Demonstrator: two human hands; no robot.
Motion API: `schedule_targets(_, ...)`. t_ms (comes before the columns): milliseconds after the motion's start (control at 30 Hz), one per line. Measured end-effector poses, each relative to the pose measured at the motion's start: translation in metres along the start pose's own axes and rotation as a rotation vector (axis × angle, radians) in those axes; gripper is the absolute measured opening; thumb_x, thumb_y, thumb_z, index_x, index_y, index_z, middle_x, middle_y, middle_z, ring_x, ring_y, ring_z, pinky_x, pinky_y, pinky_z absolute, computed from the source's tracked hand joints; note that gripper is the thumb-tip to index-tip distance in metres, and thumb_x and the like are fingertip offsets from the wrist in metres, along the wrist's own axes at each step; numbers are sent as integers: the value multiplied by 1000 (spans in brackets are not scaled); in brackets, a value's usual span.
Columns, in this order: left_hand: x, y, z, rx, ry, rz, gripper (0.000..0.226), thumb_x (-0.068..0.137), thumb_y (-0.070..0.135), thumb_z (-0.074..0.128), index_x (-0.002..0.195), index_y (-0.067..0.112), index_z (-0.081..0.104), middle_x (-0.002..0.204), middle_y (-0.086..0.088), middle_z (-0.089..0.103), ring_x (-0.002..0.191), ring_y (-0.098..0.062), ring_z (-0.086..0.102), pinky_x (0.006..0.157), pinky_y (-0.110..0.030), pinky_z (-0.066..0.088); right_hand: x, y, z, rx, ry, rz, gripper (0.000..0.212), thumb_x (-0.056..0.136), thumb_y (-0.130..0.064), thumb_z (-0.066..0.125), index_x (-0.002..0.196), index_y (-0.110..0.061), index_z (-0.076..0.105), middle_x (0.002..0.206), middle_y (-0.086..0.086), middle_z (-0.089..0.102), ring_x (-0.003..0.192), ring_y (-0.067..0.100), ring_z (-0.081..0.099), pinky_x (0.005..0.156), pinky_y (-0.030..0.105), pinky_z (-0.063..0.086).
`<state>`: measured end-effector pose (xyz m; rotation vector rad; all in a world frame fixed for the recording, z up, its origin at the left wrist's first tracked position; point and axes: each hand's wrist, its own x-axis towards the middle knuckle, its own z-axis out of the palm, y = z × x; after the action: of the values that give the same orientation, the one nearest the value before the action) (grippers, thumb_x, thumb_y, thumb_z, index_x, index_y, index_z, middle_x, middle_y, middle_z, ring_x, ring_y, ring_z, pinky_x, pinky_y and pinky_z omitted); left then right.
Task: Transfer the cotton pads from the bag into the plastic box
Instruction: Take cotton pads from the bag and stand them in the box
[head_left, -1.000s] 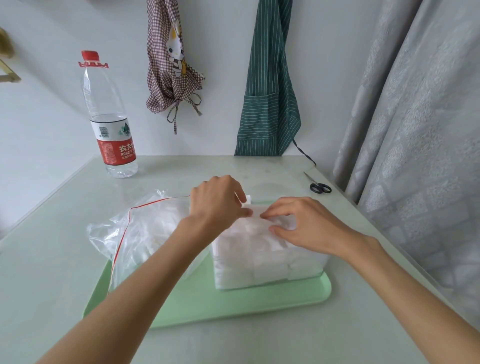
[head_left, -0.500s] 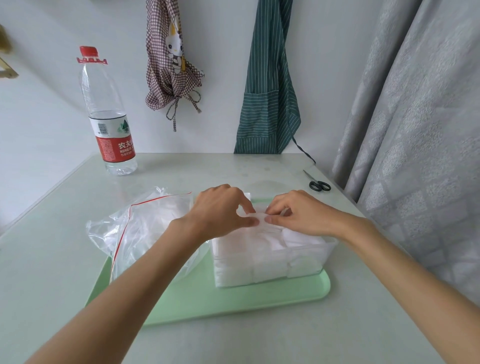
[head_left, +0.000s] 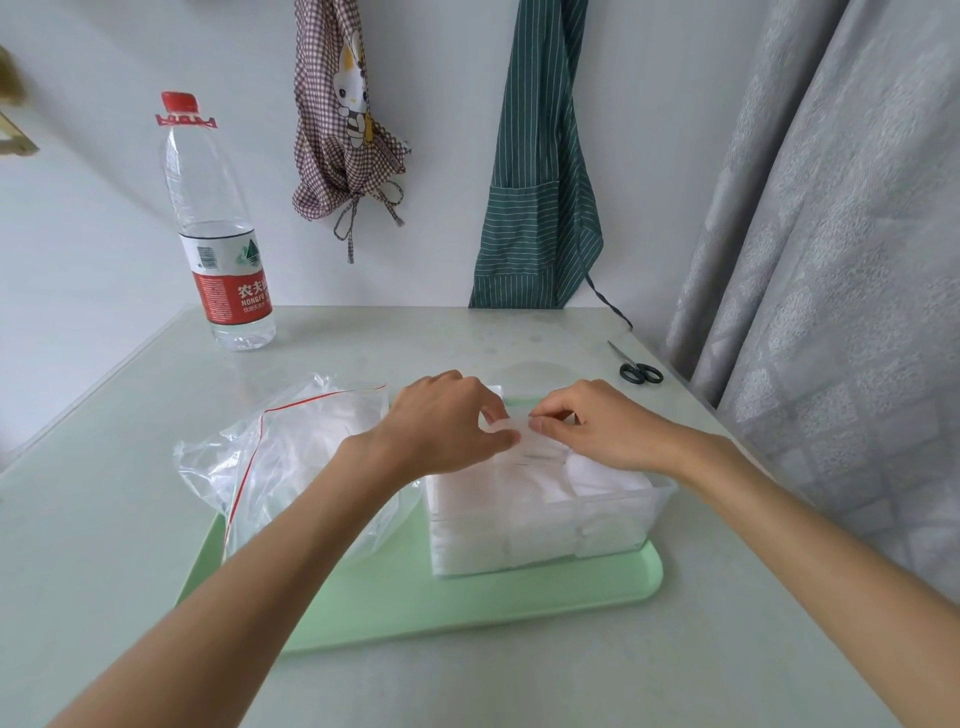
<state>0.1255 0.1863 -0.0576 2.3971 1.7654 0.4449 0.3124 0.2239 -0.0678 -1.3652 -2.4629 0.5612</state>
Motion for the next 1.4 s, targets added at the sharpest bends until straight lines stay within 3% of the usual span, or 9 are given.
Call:
schedule_targets(100,-3,1,1,-4,72,23,26,89,46,57,108,32,67,84,19,54,105,-10,52,74,-24,34,-9,-5,-1,-79,70,-20,20,89,-31,60,102,-23,73,93,-5,71,73,0,59,73,24,44)
schedule_targets(200,-4,1,2,-28,116,16,26,87,45,58,108,33,67,103,13,64,105,-11,51,76,-25,36,-13,-10,-1,-290,124,-59,33,81,-32,63,113,-27,68,109,-10,69,96,13,61,81,29,47)
schedule_targets(300,-6,1,1,-53,195,21,36,77,46,69,109,35,59,103,18,60,101,-8,49,75,-23,35,-12,-14,2,-312,140,-63,26,81,-36,68,106,-29,71,101,-8,69,94,16,60,77,31,47)
schedule_targets(500,-19,-11,-14,-93,188,8,34,71,27,73,99,32,55,94,23,53,95,-6,48,70,-24,33,-8,-1,-14,130,-4,53,13,86,-27,67,87,-19,76,82,1,72,59,-6,54,58,12,41)
schedule_targets(667,-17,-10,-17,-155,125,9,29,83,12,54,87,40,61,97,13,61,96,-7,53,76,-27,39,-16,6,-10,458,222,169,15,91,-24,61,93,-14,72,85,0,72,71,3,62,60,11,44)
schedule_targets(967,-1,13,12,100,-150,197,41,95,16,42,127,39,54,134,12,54,124,-11,41,98,-26,29,-37,9,-39,1020,381,277,12,94,-11,54,92,-11,66,94,9,68,85,16,64,83,20,54)
schedule_targets(1133,-2,20,4,58,3,214,49,91,6,41,127,37,52,134,10,53,123,-12,43,96,-27,31,-46,18,-27,364,652,96,18,88,-17,65,105,-11,71,88,-11,70,74,2,66,74,13,51)
schedule_targets(1267,0,23,-4,80,-56,155,52,87,4,39,120,41,58,127,3,58,116,-17,49,85,-25,32,-51,27,-7,-257,400,-82,23,83,-25,71,106,-25,73,104,-8,72,91,17,70,80,33,54)
schedule_targets(1400,-3,19,-2,98,-109,132,50,88,5,39,116,40,62,124,6,60,112,-16,52,81,-22,32,-42,23,-20,-362,195,-55,22,85,-31,68,107,-30,72,109,-13,70,104,10,63,79,17,41)
